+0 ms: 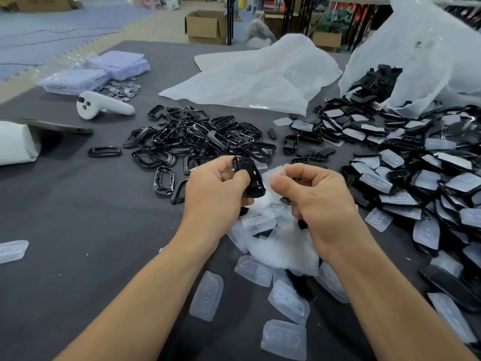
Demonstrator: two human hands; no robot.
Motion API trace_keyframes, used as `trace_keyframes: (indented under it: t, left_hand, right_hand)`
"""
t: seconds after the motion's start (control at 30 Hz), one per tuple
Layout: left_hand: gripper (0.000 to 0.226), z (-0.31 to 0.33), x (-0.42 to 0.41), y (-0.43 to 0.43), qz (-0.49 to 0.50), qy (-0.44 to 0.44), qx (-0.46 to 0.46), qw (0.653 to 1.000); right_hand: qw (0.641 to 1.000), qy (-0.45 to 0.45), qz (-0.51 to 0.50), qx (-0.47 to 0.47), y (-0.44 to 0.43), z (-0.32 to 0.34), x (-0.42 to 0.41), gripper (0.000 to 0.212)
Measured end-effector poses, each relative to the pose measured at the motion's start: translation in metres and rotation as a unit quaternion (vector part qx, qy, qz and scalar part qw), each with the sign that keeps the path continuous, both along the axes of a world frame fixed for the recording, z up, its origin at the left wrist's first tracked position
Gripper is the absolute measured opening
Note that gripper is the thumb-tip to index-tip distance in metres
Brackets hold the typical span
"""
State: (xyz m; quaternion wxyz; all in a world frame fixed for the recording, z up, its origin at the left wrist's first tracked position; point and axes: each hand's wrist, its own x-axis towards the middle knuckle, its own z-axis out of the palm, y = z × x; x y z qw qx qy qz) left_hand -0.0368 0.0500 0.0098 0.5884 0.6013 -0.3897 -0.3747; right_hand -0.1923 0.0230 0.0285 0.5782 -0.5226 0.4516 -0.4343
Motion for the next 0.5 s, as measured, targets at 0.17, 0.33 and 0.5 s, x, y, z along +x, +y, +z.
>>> trace_keyframes:
  t: [0.17,0.33,0.5]
  left_hand:
    - [0.030,0.0023,0.0017,0.0005,-0.010,0.023,0.014,1.000]
    - [0.030,0.0010,-0.0026,-0.0002,-0.030,0.036,0.016,0.999]
    - [0.034,0.0006,-0.0052,0.0004,-0.044,0.047,0.011,0.998]
  right_hand:
    - [0.999,-0.020,0.006,-0.029,0.0011,0.0034,0.0018,0.033]
    - [0.999,0.007,-0.002,-0.047,-0.0016,-0.0002,0.0004,0.023]
    - [0.999,0.007,0.004,-0.052,-0.0022,-0.0053,0.0043,0.030]
